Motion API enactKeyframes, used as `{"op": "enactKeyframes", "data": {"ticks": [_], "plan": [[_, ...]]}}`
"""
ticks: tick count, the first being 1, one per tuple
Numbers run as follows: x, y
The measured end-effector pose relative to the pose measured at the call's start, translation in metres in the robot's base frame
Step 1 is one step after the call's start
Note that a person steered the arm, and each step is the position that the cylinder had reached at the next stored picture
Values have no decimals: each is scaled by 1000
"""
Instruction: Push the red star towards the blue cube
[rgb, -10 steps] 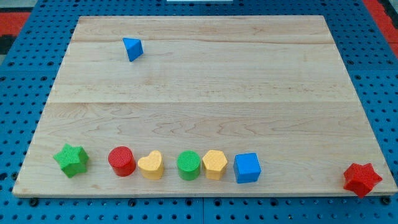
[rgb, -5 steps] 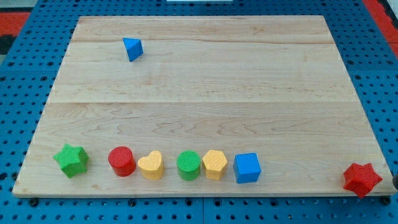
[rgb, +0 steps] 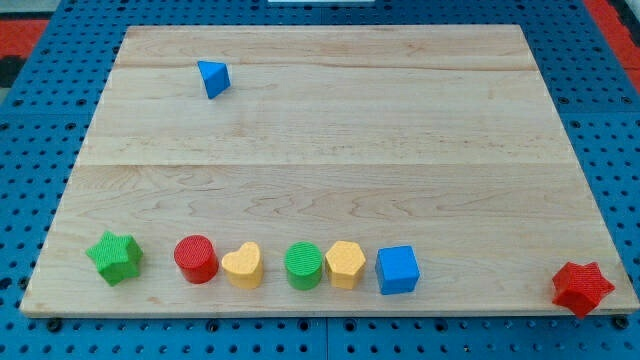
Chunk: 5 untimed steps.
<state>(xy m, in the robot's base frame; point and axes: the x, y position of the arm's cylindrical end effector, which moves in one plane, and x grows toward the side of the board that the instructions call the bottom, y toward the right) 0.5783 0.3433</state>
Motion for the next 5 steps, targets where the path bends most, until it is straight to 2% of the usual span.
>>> {"op": "enactKeyframes", "data": {"ticks": [1,3,5], "plan": [[35,-5],[39,-14],[39,-53]]}}
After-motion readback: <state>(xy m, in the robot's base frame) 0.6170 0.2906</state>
